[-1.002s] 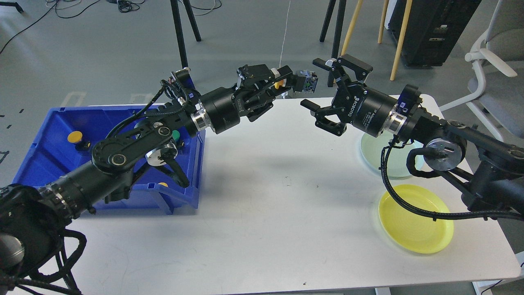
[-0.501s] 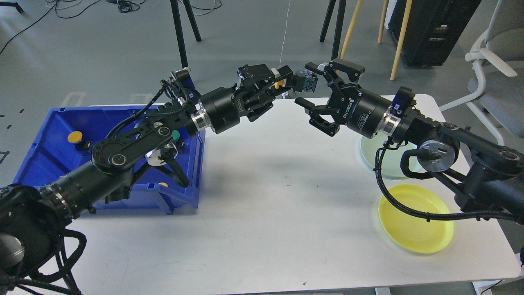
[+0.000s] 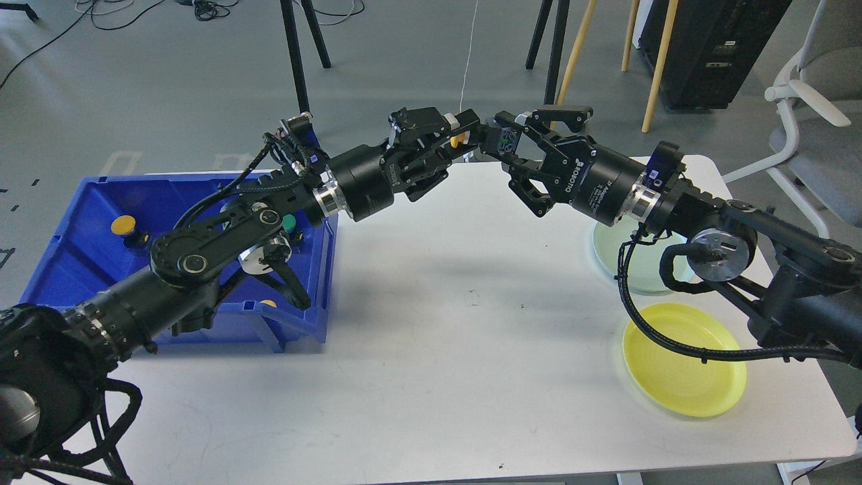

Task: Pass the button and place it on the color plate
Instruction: 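Grasp the button with the right gripper and release the left gripper, then lower the button onto the yellow plate and open the right gripper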

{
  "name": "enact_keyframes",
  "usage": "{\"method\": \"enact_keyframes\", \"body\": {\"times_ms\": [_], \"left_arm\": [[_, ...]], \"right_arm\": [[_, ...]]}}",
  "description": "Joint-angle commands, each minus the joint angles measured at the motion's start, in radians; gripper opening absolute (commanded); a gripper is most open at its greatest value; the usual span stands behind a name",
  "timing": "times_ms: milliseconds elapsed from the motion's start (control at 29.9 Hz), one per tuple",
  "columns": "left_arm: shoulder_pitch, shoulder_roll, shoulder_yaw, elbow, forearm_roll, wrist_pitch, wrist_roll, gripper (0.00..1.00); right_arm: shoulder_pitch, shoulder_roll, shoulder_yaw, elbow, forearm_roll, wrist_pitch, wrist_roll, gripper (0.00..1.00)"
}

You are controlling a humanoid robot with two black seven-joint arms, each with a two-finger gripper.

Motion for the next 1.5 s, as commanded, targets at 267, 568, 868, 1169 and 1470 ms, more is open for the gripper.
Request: {"method": "enact_keyframes", "body": {"times_ms": [267,568,868,1169,1470], "left_arm": [[0.0,-0.003,-0.006,-0.002,-0.008,0.0,0.0,0.87],[0.0,-0.002,-0.008,-0.002,-0.008,0.0,0.0,0.89],[0.0,0.001,-0.006,-0.002,-0.008,0.0,0.0,0.89],[-0.107,0.094,0.009,-0.002,-0.01,0.0,0.0,0.89],[-0.236,0.386,0.189,-0.002,0.015,0.0,0.0,0.9]], "right_arm": [[0.008,0.001,-0.007,0.001,0.0,0.0,-0.005,0.05],[-0.041,-0.047,0.08,0.001,0.003,-0.005,-0.002,0.04],[-0.493,-0.264,0.292,0.21,0.349,-0.324,-0.018,0.01],[-0.861,-0.345,0.402,0.423,0.667,-0.481,0.024,0.01],[-0.909,-0.33,0.407,0.393,0.931,-0.483,0.036,0.27]]}}
